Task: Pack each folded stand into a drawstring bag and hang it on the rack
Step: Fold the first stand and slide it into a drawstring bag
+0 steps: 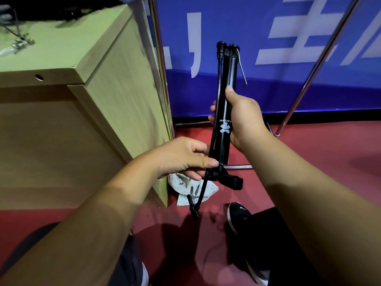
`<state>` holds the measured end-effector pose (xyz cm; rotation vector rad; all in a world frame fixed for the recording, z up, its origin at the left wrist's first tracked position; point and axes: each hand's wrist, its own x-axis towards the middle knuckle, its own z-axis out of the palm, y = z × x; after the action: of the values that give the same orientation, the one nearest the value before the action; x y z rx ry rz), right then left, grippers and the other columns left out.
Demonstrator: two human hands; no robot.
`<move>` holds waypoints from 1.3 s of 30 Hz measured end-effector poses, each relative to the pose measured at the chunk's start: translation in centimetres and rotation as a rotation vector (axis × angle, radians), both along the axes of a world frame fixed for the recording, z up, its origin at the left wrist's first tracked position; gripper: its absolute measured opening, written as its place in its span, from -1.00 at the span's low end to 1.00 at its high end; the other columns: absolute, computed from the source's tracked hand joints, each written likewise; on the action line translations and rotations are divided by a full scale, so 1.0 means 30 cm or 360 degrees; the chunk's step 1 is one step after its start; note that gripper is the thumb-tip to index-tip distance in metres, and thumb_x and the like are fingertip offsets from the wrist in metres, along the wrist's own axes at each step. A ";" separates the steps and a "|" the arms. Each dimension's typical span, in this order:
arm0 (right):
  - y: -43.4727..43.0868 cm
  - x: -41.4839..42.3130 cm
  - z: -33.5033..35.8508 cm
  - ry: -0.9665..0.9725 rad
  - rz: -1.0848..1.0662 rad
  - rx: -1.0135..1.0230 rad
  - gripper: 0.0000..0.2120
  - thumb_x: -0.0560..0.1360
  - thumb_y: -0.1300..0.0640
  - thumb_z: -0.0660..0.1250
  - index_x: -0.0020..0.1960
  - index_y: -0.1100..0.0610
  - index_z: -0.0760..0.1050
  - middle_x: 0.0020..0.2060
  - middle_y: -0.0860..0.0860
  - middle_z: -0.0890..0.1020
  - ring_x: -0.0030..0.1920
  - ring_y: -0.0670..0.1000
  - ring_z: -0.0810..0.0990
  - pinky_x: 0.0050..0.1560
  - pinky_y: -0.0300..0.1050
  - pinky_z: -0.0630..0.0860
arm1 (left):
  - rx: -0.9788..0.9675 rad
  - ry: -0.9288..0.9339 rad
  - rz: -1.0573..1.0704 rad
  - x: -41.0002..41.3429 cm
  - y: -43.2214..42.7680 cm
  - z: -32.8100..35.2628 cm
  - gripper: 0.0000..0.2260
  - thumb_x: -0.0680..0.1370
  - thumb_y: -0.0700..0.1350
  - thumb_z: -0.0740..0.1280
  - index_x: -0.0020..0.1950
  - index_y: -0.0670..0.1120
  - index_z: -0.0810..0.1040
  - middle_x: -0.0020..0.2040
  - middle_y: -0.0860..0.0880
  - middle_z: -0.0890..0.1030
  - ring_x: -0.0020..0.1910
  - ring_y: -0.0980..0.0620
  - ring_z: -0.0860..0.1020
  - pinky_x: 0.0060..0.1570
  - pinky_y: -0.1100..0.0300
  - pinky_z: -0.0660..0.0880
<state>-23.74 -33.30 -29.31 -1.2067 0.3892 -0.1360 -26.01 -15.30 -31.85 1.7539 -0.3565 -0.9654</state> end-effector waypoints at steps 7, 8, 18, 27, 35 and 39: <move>-0.007 -0.004 -0.002 -0.0004 0.0017 -0.0064 -0.66 0.70 -0.03 0.35 -0.03 0.25 0.64 -0.25 0.12 0.72 -0.18 0.09 0.72 0.12 0.24 0.71 | 0.0021 -0.0040 -0.0016 -0.008 -0.020 -0.009 -0.84 0.59 -0.10 0.51 0.16 -0.05 0.67 -0.20 0.07 0.72 -0.13 0.08 0.73 -0.04 0.17 0.71; -0.007 -0.005 -0.002 -0.0014 0.0017 -0.0056 -0.66 0.70 -0.03 0.35 -0.01 0.25 0.64 -0.24 0.12 0.72 -0.17 0.08 0.72 0.10 0.22 0.72 | 0.0020 -0.0050 -0.0012 -0.010 -0.024 -0.009 -0.84 0.59 -0.10 0.51 0.16 -0.04 0.67 -0.19 0.07 0.72 -0.14 0.08 0.73 -0.07 0.18 0.70; -0.042 0.018 -0.013 0.0012 0.0049 0.0185 -0.64 0.68 -0.07 0.35 0.08 0.24 0.66 -0.20 0.07 0.69 -0.22 0.02 0.68 -0.15 -0.02 0.61 | -0.0091 0.0000 -0.0027 -0.027 -0.018 -0.011 -0.80 0.59 -0.17 0.50 0.18 0.02 0.64 0.09 -0.10 0.66 0.05 -0.07 0.75 -0.10 0.20 0.68; -0.035 0.022 -0.002 0.0020 0.0076 0.0371 -0.65 0.73 -0.06 0.28 0.10 0.24 0.62 -0.29 0.03 0.61 -0.33 -0.01 0.59 -0.28 -0.11 0.55 | 0.0043 0.0020 -0.0229 -0.021 -0.014 -0.040 -0.73 0.69 -0.05 0.38 0.39 0.02 0.54 0.12 0.14 0.72 0.04 -0.14 0.76 -0.03 -0.04 0.72; -0.041 0.037 -0.014 0.0030 -0.0054 0.0367 -0.61 0.74 -0.09 0.23 0.04 0.21 0.60 -0.33 0.01 0.61 -0.37 -0.03 0.57 -0.30 -0.10 0.52 | 0.0103 -0.0168 -0.0167 -0.021 -0.037 -0.058 -0.86 0.72 -0.11 0.33 0.28 -0.01 0.56 0.15 0.08 0.72 -0.16 -0.08 0.75 -0.18 0.13 0.67; -0.067 0.040 -0.028 0.0068 -0.0144 0.0312 -0.62 0.73 -0.09 0.24 0.01 0.21 0.59 -0.34 0.01 0.63 -0.35 -0.03 0.60 -0.26 -0.07 0.53 | 0.0119 -0.0232 -0.0152 -0.029 -0.048 -0.058 -0.86 0.73 -0.08 0.31 0.28 -0.03 0.55 0.16 0.09 0.70 -0.14 -0.10 0.76 -0.17 0.14 0.66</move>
<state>-22.53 -35.30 -30.16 -1.0001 0.4835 -0.1471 -26.89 -16.74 -33.58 1.8949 -0.5072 -0.9308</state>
